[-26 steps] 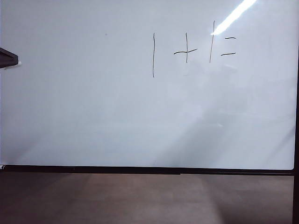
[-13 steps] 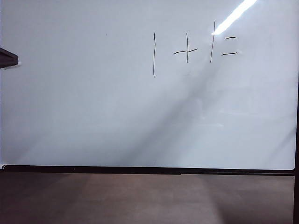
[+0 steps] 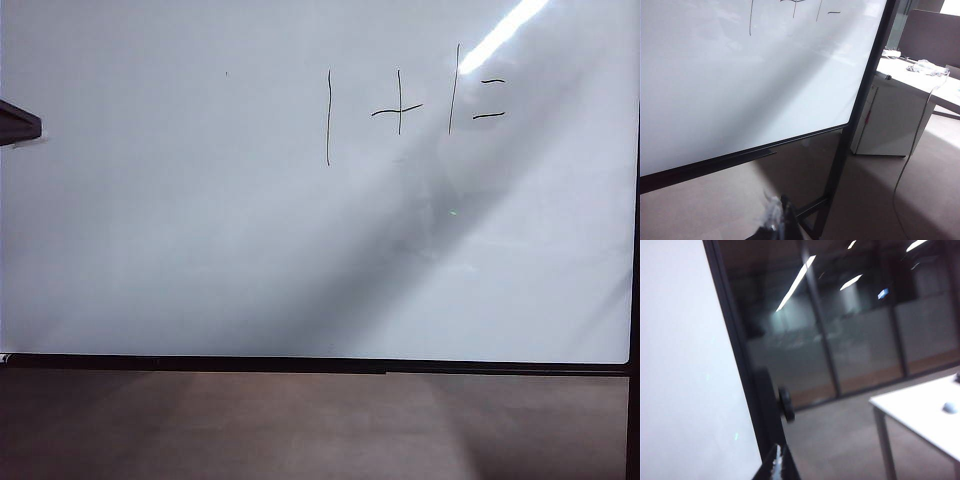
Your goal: Reach to the right to find the marker pen, pick it up, and write the answer to the math problem on the whiteboard.
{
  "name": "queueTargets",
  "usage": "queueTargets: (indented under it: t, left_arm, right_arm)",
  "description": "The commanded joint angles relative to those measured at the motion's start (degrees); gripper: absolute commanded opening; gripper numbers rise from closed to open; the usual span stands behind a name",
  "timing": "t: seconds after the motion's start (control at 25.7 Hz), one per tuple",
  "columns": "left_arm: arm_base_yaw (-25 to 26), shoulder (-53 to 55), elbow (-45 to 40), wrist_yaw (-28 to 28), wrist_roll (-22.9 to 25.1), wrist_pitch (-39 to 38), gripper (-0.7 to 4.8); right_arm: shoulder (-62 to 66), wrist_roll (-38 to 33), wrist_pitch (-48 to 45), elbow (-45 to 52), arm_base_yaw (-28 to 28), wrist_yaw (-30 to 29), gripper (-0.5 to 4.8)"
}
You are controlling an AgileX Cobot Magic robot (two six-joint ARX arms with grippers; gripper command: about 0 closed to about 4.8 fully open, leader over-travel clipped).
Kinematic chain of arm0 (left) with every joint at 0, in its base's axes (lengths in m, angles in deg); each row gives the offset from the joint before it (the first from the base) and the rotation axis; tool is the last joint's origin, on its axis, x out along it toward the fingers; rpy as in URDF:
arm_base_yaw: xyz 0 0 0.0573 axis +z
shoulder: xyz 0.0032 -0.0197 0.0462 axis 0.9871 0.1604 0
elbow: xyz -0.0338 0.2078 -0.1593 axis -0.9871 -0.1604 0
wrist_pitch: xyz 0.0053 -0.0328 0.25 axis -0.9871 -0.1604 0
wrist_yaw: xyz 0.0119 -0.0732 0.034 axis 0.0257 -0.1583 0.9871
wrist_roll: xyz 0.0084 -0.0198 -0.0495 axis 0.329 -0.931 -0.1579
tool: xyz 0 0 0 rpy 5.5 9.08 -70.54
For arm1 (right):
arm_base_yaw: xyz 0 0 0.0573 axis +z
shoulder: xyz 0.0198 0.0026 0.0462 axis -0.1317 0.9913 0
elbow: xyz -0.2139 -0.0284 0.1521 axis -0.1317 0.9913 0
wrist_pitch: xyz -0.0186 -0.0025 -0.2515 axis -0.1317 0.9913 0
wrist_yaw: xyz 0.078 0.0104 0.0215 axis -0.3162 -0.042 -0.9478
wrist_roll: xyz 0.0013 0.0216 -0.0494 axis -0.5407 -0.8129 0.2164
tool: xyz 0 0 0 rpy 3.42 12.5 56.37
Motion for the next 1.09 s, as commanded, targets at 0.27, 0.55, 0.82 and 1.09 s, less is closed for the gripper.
queueTargets:
  t: [0.27,0.55,0.82,1.09]
  left_arm:
    - [0.0,0.0,0.0,0.0,0.3,0.5,-0.04]
    - [0.0,0.0,0.0,0.0,0.3,0.5,-0.05]
    - [0.0,0.0,0.0,-0.1,0.3,0.5,-0.05]
    - [0.0,0.0,0.0,0.0,0.3,0.5,-0.05]
  right_arm:
    - [22.6,1.3,-8.0,-0.2,-8.9,-24.7,3.37]
    - [46.4,2.2,-30.7,-0.2,-8.6,-26.9,4.01]
    - [61.2,3.1,-42.9,-2.6,-7.7,-28.7,3.99]
    - [67.0,4.9,-42.6,-7.8,-7.1,-30.8,3.72]
